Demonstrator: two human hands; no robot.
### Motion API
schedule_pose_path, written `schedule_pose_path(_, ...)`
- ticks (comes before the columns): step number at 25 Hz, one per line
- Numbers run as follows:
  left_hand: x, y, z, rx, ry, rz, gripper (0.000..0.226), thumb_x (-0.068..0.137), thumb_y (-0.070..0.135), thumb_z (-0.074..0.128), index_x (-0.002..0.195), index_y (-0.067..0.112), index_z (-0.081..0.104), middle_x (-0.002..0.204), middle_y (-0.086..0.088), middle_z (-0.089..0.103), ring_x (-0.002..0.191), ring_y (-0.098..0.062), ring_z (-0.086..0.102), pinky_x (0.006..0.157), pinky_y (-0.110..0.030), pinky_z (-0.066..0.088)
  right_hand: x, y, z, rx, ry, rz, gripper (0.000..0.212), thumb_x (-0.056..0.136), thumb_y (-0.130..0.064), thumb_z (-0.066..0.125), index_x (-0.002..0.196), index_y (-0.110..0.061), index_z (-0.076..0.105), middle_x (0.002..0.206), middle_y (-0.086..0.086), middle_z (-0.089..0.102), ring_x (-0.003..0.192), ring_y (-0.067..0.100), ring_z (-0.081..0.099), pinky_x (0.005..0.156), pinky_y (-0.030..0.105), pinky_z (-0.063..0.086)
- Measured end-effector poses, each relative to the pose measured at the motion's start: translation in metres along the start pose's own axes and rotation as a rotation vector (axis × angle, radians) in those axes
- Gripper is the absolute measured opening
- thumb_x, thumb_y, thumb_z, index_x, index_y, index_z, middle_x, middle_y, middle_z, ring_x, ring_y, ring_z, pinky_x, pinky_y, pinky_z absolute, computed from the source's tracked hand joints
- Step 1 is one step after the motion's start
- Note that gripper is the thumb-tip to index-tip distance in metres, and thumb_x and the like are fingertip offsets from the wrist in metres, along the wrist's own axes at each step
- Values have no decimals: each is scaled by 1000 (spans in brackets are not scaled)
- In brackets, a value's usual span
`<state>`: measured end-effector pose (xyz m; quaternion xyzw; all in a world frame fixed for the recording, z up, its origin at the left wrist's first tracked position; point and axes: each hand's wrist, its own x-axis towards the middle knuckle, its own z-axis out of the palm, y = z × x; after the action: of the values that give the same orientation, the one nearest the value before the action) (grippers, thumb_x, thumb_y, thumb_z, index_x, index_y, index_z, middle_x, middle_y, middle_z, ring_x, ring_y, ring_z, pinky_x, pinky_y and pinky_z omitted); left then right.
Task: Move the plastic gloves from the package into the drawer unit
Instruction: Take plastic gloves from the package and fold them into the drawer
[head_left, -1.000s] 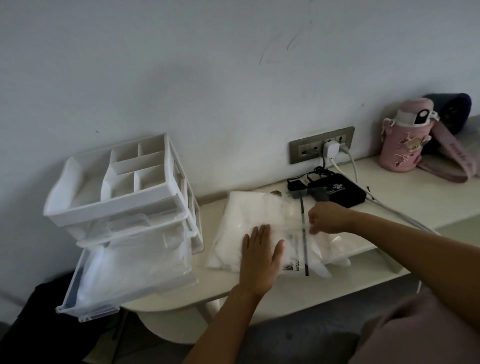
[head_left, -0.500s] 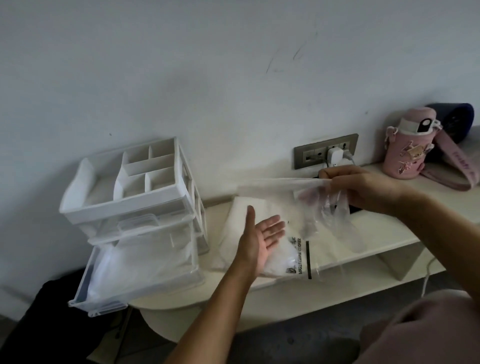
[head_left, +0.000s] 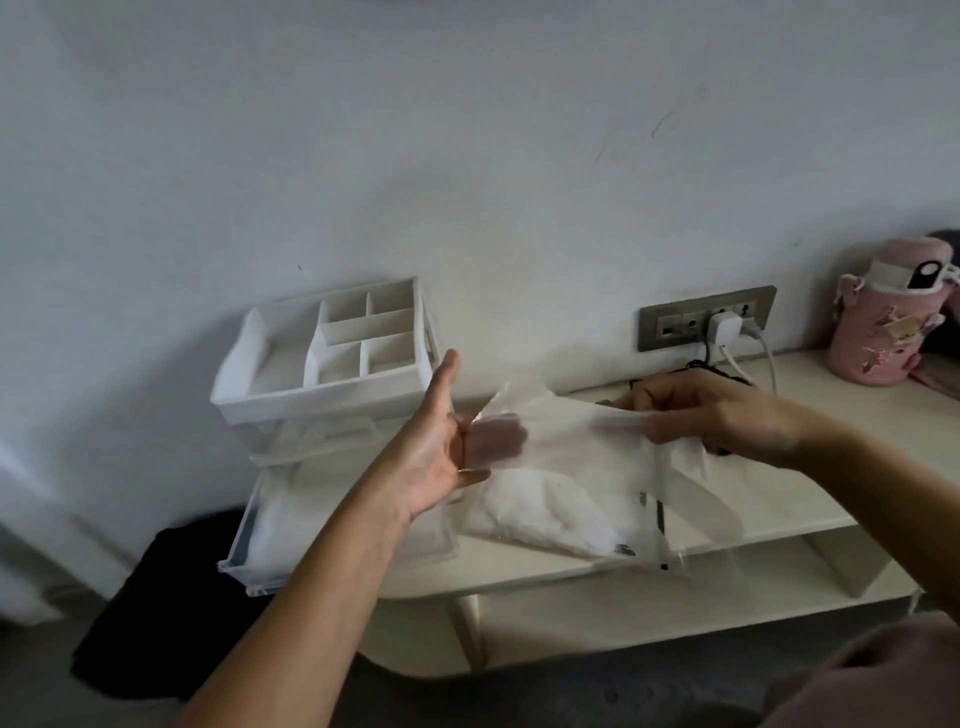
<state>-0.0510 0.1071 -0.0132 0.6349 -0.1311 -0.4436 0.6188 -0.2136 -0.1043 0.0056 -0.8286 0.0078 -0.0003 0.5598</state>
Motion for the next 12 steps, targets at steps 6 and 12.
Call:
schedule_pose_path(6, -22, -2, -15, 342, 229, 235, 9, 89, 13, 63, 85, 6, 68, 51, 3, 61, 46, -3, 54, 49, -14, 46, 19, -2, 36, -269, -172, 38, 27, 86, -20, 66, 62, -29, 57, 64, -16, 53, 60, -1, 45, 63, 15, 35)
schedule_pose_path(12, -59, 13, -39, 774, 121, 602, 4, 87, 21, 67, 89, 24, 69, 77, 3, 69, 53, -3, 55, 59, -17, 46, 52, -15, 59, -203, -82, -25, 90, 51, -72, 75, 129, -43, 40, 137, -25, 44, 132, -2, 36, 112, 27, 31)
